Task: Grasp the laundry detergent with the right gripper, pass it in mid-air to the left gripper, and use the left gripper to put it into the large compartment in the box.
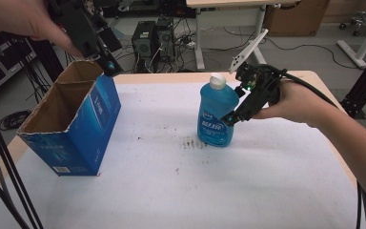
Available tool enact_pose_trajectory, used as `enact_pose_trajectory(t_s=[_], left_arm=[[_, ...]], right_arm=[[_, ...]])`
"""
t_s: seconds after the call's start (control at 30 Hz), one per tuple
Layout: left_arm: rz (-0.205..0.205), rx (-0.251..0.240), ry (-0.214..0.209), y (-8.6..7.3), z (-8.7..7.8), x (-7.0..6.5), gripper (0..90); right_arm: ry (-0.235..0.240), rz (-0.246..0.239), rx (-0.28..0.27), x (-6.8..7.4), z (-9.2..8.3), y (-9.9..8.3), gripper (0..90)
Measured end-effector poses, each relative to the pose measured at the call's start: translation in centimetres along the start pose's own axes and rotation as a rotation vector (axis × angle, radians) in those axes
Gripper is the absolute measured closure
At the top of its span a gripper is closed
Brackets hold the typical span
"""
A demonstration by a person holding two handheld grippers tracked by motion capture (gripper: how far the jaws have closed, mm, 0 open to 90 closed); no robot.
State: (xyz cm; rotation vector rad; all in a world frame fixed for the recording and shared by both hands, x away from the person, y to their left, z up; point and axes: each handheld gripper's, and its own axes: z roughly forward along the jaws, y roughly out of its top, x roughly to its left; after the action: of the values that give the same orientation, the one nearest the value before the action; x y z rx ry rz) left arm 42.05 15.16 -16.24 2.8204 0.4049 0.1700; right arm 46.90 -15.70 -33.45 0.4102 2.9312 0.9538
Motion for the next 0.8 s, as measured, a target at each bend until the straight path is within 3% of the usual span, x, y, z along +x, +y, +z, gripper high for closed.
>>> enact_pose_trajectory(t_s=[0.8], left_arm=[[-0.008, 0.004, 0.0, 0.02, -0.05, -0.2, 19.5]], right_arm=[[-0.038, -0.019, -0.025, 0.57, 0.9, 0.22, 17.5]])
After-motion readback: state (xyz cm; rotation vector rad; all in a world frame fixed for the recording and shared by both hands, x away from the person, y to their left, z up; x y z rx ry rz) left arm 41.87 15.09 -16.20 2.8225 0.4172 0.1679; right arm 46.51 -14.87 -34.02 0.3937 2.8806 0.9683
